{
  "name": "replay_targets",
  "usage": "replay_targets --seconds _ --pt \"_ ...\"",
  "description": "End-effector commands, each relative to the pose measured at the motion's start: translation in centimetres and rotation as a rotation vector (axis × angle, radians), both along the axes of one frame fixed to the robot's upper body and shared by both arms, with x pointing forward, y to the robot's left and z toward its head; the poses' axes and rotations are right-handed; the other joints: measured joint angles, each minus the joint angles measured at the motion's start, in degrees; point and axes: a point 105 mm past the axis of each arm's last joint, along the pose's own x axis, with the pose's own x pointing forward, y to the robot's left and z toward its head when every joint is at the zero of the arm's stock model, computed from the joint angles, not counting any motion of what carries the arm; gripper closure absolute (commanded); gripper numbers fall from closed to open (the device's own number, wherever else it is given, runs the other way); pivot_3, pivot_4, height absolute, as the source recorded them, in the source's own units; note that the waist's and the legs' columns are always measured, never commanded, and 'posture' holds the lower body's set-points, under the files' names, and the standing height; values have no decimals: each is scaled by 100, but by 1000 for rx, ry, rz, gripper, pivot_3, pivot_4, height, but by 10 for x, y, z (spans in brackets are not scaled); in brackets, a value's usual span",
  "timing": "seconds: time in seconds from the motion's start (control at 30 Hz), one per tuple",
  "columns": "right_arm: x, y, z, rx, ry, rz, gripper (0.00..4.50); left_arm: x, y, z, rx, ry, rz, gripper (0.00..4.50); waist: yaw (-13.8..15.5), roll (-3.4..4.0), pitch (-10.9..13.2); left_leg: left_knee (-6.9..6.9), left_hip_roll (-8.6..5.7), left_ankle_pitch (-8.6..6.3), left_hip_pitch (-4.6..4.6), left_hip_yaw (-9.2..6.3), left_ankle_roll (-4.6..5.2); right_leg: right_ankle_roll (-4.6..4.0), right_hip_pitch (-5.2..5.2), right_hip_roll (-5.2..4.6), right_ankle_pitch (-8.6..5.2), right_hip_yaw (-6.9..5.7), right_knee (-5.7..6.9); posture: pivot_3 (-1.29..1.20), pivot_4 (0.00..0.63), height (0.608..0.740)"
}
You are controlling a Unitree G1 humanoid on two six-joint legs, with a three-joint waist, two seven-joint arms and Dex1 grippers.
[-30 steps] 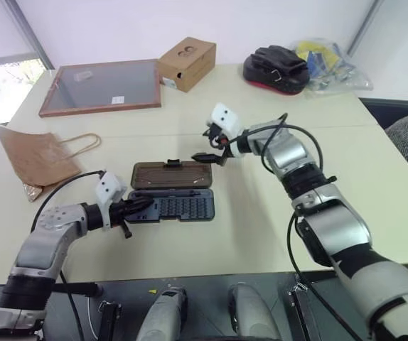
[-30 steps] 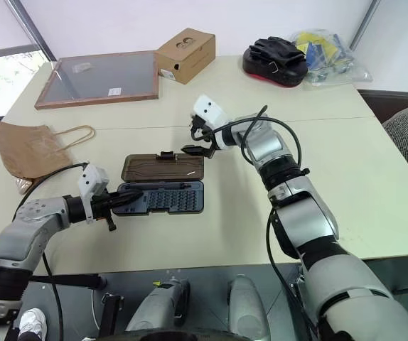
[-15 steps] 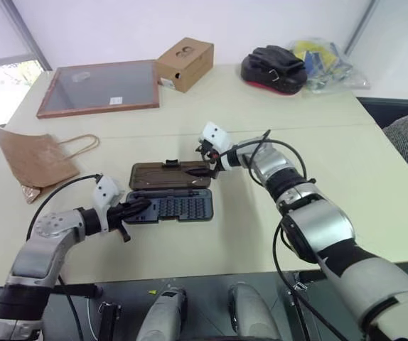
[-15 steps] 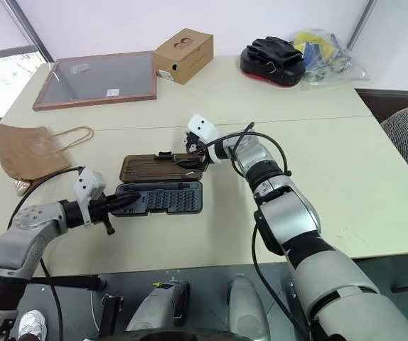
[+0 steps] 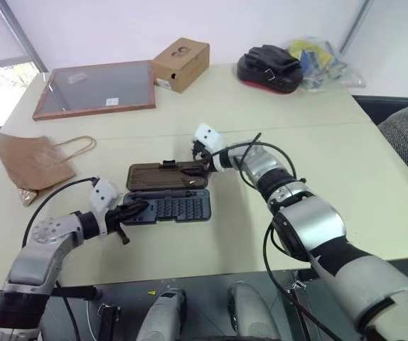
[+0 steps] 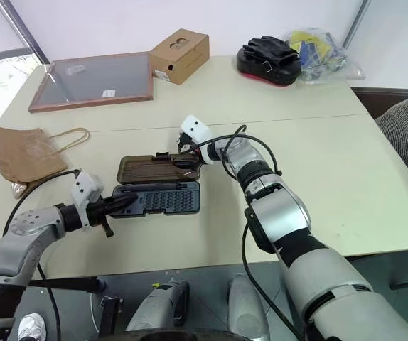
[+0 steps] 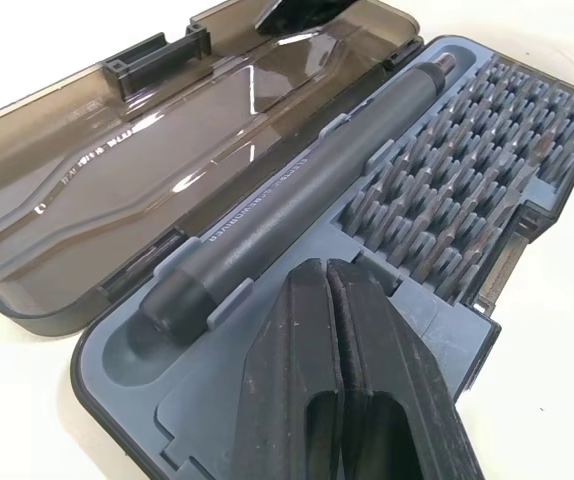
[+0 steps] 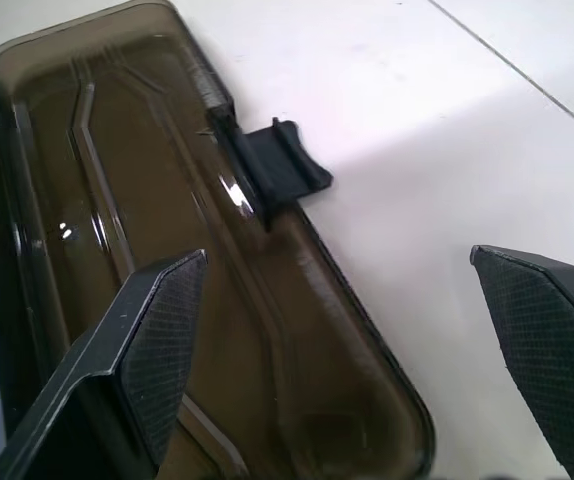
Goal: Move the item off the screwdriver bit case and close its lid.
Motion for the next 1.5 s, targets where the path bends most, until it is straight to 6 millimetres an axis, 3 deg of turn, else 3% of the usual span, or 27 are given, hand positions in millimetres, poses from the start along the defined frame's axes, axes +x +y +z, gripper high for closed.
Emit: replay_targets --seconds 0.03,0.07,0.17,0.33,0.4,0.6,0.83,0.93,1.07,1.47,1.5 --pt "0 10 8 -2 -42 27 84 -7 8 -14 38 60 36 4443 -6 0 0 0 0 0 0 0 0 0 0 1 0 0 0 0 150 740" --pt "-1 11 6 -6 -41 30 84 -8 9 -14 38 60 41 4443 -9 0 0 -1 1 0 0 0 0 -1 0 1 0 0 0 0 150 740" --pt "-3 12 1 -18 -32 28 965 -11 11 -14 39 57 50 4500 -10 2 1 -3 3 0 2 0 0 -3 -1 3 -1 1 0 0 150 740" --pt "-2 9 -8 -51 -4 -5 3581 -12 12 -13 41 49 68 4500 -6 3 -1 -5 3 -1 10 0 -1 -4 8 3 -2 1 -1 0 150 740" --pt "-1 6 -11 -69 4 -19 4418 -12 13 -12 42 46 72 4500 -13 4 -1 -12 3 -1 26 1 -1 -7 19 3 -4 2 -2 0 150 740" --pt "-3 -4 -22 -144 14 -11 4418 -11 13 -11 41 37 84 4500 -5 10 -6 -20 11 -1 63 -2 -1 -16 54 13 -9 4 1 0 150 740" --pt "-2 -5 -18 -189 -45 38 4418 -8 12 -12 41 31 89 4500 1 10 -6 -19 11 -1 63 -2 -1 -17 55 14 -10 4 1 0 150 740" --pt "-1 -6 -16 -219 -76 47 3558 -6 11 -11 40 26 91 4500 5 11 -6 -19 10 -1 63 -2 -1 -16 56 14 -10 4 1 0 150 740" --pt "3 -10 -17 -261 -106 21 1580 -5 10 -11 40 21 92 4500 1 11 -5 -20 10 -1 63 -3 -1 -17 55 14 -10 4 0 0 150 740" --pt "0 -24 -37 -333 -40 -12 1580 -5 11 -12 48 2 111 4500 3 16 -11 -19 12 -1 66 -5 -1 -17 59 17 -10 4 1 0 150 740" --pt "0 -25 -38 -337 -36 -11 2096 -5 11 -12 48 0 113 4500 3 16 -11 -19 13 -1 66 -5 -1 -17 60 17 -10 4 1 0 150 740"
